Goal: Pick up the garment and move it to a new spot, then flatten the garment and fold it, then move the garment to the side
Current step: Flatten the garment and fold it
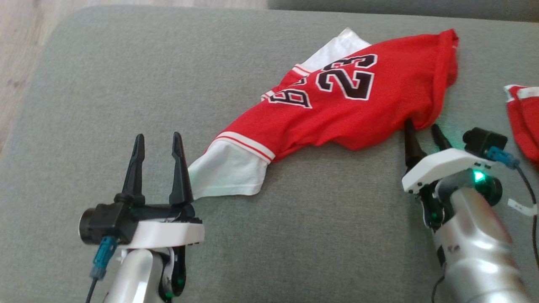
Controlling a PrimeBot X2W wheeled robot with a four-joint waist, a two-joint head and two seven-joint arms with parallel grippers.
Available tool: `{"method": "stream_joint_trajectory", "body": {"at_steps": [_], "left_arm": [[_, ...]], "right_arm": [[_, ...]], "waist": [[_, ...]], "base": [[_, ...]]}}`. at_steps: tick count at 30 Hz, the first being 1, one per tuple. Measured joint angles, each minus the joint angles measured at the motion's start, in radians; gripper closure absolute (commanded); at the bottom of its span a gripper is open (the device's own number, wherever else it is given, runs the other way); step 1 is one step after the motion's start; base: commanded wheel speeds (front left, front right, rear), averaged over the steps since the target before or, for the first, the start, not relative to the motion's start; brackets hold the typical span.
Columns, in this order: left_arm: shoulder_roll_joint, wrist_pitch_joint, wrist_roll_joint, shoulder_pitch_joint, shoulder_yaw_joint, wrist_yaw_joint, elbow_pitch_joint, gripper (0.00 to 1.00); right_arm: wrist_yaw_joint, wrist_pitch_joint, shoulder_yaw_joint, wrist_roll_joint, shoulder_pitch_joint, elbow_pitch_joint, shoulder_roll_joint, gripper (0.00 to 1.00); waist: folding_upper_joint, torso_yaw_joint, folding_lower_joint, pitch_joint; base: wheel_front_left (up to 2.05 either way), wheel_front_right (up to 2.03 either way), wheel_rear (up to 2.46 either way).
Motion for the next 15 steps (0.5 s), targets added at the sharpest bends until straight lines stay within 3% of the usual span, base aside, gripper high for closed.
{"method": "stream_joint_trajectory", "body": {"at_steps": [3,4,5,6,11,15], "left_arm": [[-0.001,0.0,0.0,-0.003,0.001,-0.003,0.004,0.0],[-0.001,0.0,0.0,-0.005,0.002,-0.007,0.004,0.0],[-0.001,0.0,0.0,-0.006,0.003,-0.007,0.004,0.0],[-0.001,0.0,0.0,-0.007,0.005,-0.007,0.004,0.0],[-0.002,0.0,0.009,-0.007,0.021,-0.007,0.005,0.0],[-0.003,0.0,0.009,-0.005,0.023,-0.007,0.005,0.0]], "right_arm": [[0.0,-0.033,-0.02,-0.017,-0.059,0.091,-0.004,0.0],[0.0,-0.044,-0.022,-0.017,-0.079,0.114,-0.005,0.22],[0.0,-0.058,-0.022,-0.015,-0.098,0.134,-0.005,0.91],[0.0,-0.074,-0.021,-0.015,-0.114,0.152,-0.005,1.0],[0.0,-0.14,0.008,-0.086,-0.136,0.151,-0.005,1.0],[0.0,-0.143,-0.014,-0.13,-0.102,-0.002,-0.005,1.0]], "waist": [[0.0,0.017,0.0001,0.013],[0.0,0.02,0.0,0.016],[0.0,0.022,0.0001,0.018],[0.0,0.021,0.0001,0.018],[0.0,-0.015,0.0,0.006],[0.0,-0.053,0.0,-0.014]], "base": [[0.0,0.0,0.0],[0.0,0.0,0.0],[0.0,0.0,0.0],[0.0,0.0,0.0],[0.0,0.0,0.0],[0.0,0.0,0.0]]}}
